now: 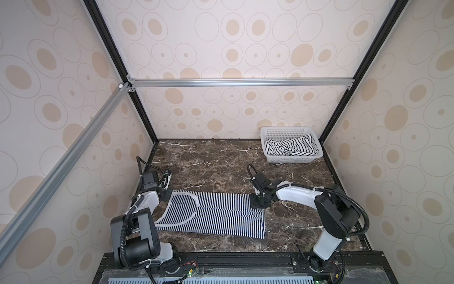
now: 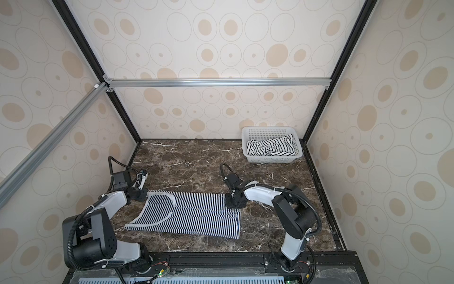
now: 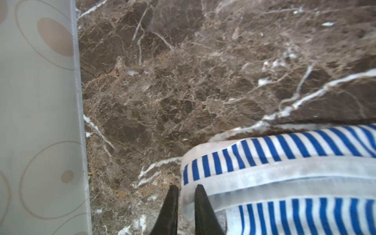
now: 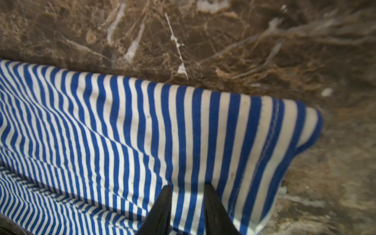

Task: Fold and stack tank tops
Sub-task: Smooth out the tank top at the center of the table.

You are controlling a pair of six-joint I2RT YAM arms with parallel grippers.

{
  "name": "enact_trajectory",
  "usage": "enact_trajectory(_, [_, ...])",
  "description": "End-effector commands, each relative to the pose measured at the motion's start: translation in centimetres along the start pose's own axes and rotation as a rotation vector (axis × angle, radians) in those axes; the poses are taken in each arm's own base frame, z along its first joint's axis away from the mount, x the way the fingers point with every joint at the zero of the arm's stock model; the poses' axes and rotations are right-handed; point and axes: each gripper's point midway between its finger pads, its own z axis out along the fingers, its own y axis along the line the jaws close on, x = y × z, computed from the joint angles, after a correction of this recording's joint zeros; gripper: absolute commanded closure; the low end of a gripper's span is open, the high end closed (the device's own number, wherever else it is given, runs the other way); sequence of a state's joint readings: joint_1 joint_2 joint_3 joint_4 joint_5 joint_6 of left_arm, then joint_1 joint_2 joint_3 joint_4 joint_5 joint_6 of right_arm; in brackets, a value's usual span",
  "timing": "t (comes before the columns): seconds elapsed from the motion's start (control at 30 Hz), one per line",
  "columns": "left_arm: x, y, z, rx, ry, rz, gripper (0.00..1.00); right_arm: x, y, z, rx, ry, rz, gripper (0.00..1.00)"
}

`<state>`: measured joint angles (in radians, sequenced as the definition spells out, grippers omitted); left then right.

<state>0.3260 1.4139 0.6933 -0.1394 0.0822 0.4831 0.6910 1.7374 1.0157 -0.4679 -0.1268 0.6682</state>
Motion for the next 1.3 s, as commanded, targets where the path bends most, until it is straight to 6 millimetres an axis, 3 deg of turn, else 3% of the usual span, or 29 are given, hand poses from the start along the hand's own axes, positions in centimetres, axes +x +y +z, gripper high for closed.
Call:
enact_trajectory(0.0, [-0.4, 3.4, 0.6, -0.157, 0.002, -0.04, 0.84, 1.6, -1.6, -0.3, 0.062, 0.036, -0.008, 0.7])
enact_trajectory(0.2, [-0.1, 5.1, 2.0, -0.193, 0.042, -0.074, 0.85, 1.5, -1.7, -0.9, 0.073, 0.03, -0.02, 0.69])
enact_trajectory(0.3, [-1.2, 4.6, 1.2, -0.137, -0.002, -0.098, 0.84, 1.5, -1.5, -1.0, 0.064, 0.029, -0.024, 0.69])
enact_trajectory(0.37, [-2.7, 2.7, -0.6, -0.038, -0.096, -0.08, 0.73, 1.5, -1.5, -1.1, 0.063, 0.026, -0.025, 0.69])
enact_trajectory(0.47, [-4.0, -2.3, -3.9, 0.196, -0.225, 0.01, 0.48, 1.5, -1.5, -0.9, 0.065, 0.027, -0.024, 0.68])
enact_trajectory(0.6, [-2.5, -10.1, -7.1, 0.486, -0.26, 0.207, 0.44, 1.6, -1.5, -0.4, 0.06, 0.037, -0.014, 0.68])
enact_trajectory(0.73, [0.4, -15.0, -7.2, 0.587, -0.195, 0.344, 0.43, 1.4, -1.3, -0.1, 0.059, 0.039, -0.012, 0.68])
enact_trajectory(0.9, [0.8, -17.5, -7.6, 0.68, -0.162, 0.408, 0.43, 1.4, -1.2, 0.0, 0.052, 0.038, -0.006, 0.68])
enact_trajectory(1.27, [0.1, -19.3, -5.2, 0.716, -0.05, 0.43, 0.44, 1.6, -1.5, 0.0, 0.056, 0.034, 0.003, 0.68])
